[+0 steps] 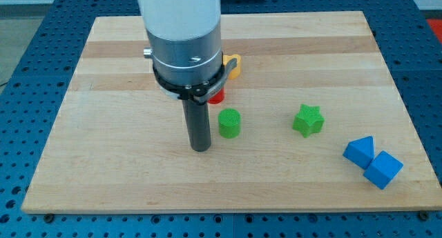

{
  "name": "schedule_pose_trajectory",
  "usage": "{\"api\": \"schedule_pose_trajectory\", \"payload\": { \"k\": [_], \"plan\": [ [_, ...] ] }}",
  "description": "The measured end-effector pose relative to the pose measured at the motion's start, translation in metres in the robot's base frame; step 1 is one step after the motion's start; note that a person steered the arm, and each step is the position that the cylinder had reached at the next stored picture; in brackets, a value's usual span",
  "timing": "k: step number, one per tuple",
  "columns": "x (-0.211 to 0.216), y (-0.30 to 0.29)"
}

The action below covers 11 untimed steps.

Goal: Push the green circle towards the red circle

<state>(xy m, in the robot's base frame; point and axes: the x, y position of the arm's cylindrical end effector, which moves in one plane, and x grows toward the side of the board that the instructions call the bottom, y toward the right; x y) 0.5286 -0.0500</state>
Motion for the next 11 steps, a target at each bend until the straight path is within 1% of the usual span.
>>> {"api": "schedule_pose_trajectory", "payload": {
  "k": [1, 2, 3, 4, 5, 6, 11],
  "plan": [
    [0.019, 0.055],
    [0.011, 0.094],
    [0.003, 0.094],
    [-0.032, 0.094],
    [-0.039, 0.094],
    [-0.042, 0.089],
    [-0.042, 0.001]
  ]
}}
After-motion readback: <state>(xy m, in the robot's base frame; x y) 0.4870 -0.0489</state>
